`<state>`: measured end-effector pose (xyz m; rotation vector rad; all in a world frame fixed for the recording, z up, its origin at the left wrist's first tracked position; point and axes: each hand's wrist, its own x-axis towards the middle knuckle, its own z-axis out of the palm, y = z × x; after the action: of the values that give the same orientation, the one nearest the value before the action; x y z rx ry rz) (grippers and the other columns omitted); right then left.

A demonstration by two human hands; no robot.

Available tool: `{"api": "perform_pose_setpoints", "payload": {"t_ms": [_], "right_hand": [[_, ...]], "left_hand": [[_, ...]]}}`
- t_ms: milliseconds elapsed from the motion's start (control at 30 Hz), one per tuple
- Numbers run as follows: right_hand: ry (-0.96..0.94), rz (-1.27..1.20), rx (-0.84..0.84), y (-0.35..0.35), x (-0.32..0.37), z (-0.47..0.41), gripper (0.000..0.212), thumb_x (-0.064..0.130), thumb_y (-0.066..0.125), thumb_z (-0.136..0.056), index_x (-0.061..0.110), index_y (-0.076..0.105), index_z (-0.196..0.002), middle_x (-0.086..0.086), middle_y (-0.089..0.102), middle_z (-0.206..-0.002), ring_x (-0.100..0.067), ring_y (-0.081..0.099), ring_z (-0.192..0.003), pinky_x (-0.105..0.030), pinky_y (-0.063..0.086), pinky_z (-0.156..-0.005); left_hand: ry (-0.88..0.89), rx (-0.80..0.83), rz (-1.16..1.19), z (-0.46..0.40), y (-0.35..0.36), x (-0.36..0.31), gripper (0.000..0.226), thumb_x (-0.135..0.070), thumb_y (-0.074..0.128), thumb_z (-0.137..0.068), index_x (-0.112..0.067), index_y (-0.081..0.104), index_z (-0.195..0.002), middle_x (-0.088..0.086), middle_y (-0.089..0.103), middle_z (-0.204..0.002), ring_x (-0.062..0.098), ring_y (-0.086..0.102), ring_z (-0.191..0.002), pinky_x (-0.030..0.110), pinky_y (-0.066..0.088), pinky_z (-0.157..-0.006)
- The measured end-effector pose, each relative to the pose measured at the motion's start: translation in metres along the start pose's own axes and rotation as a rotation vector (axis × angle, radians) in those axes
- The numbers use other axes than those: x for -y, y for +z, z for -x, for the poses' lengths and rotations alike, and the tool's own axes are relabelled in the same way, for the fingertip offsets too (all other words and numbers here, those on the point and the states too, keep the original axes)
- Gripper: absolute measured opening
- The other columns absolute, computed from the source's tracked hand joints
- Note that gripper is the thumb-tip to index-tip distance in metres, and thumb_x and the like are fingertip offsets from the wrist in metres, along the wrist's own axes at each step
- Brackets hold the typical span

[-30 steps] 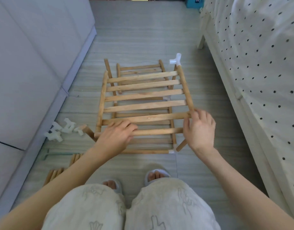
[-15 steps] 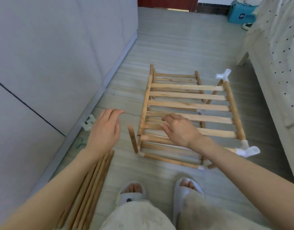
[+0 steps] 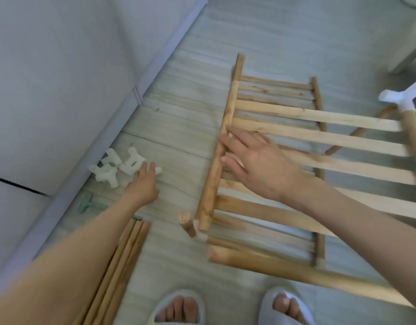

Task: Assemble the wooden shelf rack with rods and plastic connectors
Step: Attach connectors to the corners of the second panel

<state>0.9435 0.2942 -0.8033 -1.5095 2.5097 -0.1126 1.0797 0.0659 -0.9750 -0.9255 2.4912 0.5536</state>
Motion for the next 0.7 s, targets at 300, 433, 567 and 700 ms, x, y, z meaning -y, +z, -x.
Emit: {"api": "perform_pose_setpoints", "payload": {"t_ms": [300, 433, 567, 700], "right_hand": [[0.005, -0.061, -0.04, 0.007, 0.003, 0.017, 0.052, 0.037, 0.036, -0.097, 0.02, 0.029, -0.146, -0.004, 0.021, -0.155, -0.022, 0.023, -0.141, -0.044, 0.013, -0.117], [0.018, -0.06, -0.019, 0.004, 0.009, 0.035, 0.051, 0.034, 0.037, -0.098, 0.021, 0.026, -0.147, -0.002, 0.019, -0.155, -0.019, 0.018, -0.142, -0.04, 0.007, -0.117], [0.027, -0.056, -0.016, -0.013, 0.023, 0.056, 0.051, 0.034, 0.037, -0.099, 0.023, 0.025, -0.147, -0.001, 0.023, -0.153, -0.018, 0.019, -0.141, -0.041, 0.011, -0.117], [0.061, -0.158, -0.042, -0.035, 0.048, 0.077, 0.048, 0.03, 0.04, -0.098, 0.02, 0.032, -0.144, -0.002, 0.036, -0.147, -0.02, 0.028, -0.136, -0.038, 0.024, -0.112]], "left_hand": [[0.076, -0.09, -0.187, 0.001, 0.021, 0.004, 0.057, -0.028, 0.059, -0.088, -0.011, 0.035, -0.137, 0.011, 0.041, -0.134, 0.032, 0.032, -0.123, 0.038, 0.038, -0.094], [0.079, -0.092, -0.15, 0.022, 0.019, 0.001, 0.063, -0.041, 0.061, -0.085, -0.013, 0.037, -0.135, 0.006, 0.042, -0.136, 0.029, 0.032, -0.124, 0.038, 0.038, -0.095], [0.062, -0.222, 0.262, 0.059, -0.006, -0.014, 0.068, -0.037, 0.068, -0.083, -0.006, 0.039, -0.136, 0.011, 0.044, -0.135, 0.028, 0.035, -0.126, 0.037, 0.036, -0.1], [0.195, -0.377, 0.53, 0.109, -0.048, -0.035, 0.06, -0.023, 0.074, -0.078, -0.007, 0.046, -0.129, 0.006, 0.044, -0.119, 0.02, 0.047, -0.104, 0.024, 0.035, -0.083]]}}
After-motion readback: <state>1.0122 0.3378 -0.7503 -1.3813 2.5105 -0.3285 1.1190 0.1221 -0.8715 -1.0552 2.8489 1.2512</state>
